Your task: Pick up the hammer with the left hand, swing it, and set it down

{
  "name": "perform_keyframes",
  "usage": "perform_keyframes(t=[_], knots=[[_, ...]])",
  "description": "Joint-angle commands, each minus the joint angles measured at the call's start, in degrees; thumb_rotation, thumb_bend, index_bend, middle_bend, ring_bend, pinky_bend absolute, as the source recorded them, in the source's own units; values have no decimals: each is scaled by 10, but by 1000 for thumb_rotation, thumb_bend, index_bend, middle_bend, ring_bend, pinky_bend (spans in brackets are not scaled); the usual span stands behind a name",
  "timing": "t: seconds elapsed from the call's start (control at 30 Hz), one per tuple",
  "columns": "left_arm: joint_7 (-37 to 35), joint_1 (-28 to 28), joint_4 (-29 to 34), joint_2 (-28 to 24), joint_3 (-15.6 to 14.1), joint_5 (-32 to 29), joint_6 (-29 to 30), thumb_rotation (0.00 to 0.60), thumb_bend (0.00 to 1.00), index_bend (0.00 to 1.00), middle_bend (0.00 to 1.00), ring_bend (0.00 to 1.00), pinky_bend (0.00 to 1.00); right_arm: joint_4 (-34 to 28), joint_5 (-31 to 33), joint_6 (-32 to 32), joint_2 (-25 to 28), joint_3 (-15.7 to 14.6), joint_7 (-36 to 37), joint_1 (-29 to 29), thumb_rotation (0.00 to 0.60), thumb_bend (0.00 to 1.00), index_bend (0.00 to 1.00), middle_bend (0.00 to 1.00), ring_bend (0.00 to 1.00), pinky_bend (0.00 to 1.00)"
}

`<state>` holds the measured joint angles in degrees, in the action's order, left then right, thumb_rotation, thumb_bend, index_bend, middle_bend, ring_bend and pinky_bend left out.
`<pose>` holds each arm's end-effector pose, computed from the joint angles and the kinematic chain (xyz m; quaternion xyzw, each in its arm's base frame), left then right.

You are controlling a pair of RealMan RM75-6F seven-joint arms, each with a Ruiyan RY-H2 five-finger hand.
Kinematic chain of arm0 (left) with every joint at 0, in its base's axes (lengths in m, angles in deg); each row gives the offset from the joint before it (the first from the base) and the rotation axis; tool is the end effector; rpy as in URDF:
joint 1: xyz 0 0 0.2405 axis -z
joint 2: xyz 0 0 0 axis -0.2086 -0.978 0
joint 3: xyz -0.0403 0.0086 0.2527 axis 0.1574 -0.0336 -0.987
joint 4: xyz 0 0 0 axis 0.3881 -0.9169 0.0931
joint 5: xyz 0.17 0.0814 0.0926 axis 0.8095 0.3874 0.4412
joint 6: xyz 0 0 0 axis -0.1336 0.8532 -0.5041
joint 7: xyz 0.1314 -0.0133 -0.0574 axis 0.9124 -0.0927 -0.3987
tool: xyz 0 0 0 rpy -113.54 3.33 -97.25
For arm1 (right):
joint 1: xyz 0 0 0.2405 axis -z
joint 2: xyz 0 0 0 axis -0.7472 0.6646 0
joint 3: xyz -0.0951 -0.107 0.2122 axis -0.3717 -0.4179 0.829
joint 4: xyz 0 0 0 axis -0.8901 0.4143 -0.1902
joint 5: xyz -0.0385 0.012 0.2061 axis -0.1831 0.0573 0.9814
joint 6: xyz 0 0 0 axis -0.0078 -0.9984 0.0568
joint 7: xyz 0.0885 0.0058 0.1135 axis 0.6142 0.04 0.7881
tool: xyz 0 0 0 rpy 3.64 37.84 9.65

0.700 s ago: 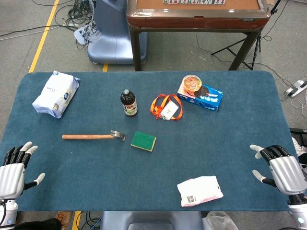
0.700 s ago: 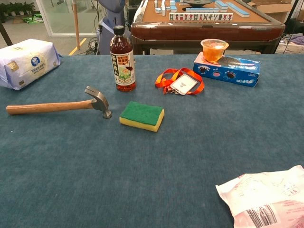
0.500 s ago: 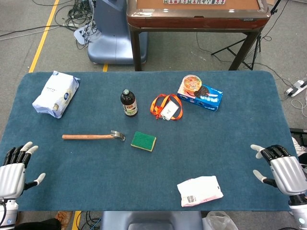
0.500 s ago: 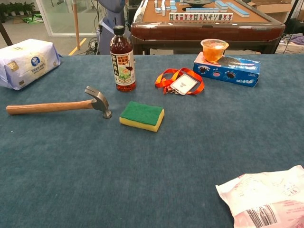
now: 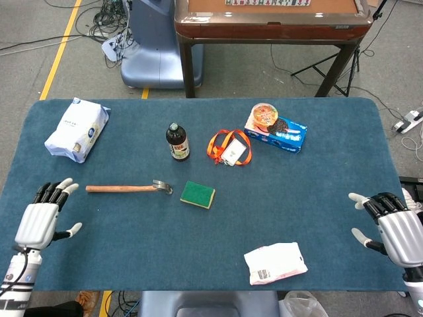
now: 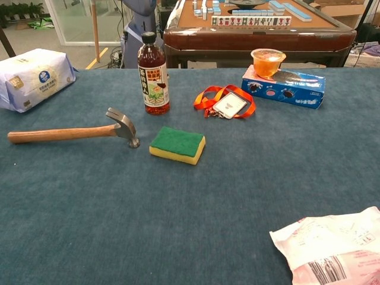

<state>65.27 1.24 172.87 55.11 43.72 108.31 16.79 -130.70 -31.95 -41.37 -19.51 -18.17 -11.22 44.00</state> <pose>-0.2567 0.2369 0.1375 -0.6333 -0.3747 -0.3835 0.5581 -0.2694 -0.1699 0.2000 0.6516 -0.3056 0.4169 0.5551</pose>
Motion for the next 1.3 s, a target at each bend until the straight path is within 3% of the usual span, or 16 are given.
perform_keyframes(t=[0.03, 0.23, 0.47, 0.87, 1.3], knots=[[15, 55, -6, 4, 24, -33, -67, 600, 141, 160, 125, 87, 54, 0, -2, 0, 1, 0, 1, -1, 600, 188, 281, 419, 321, 278], [75, 129, -27, 35, 40, -105, -159, 600, 142, 197, 125, 72, 54, 3, -3, -1, 0, -4, 5, 2, 600, 188, 281, 419, 321, 278], [158, 204, -66, 85, 49, -209, -218, 600, 195, 239, 167, 66, 54, 16, 1, -9, 0, -7, 18, 9, 600, 187, 281, 419, 321, 278], [220, 292, -122, 147, 46, -346, -254, 600, 244, 268, 226, 73, 50, 32, 8, -8, -4, -8, 34, 12, 600, 188, 281, 419, 321, 278], [240, 344, -174, 183, 19, -406, -271, 600, 324, 313, 295, 110, 49, 38, 16, -8, -5, -9, 39, 16, 600, 187, 281, 418, 321, 278]])
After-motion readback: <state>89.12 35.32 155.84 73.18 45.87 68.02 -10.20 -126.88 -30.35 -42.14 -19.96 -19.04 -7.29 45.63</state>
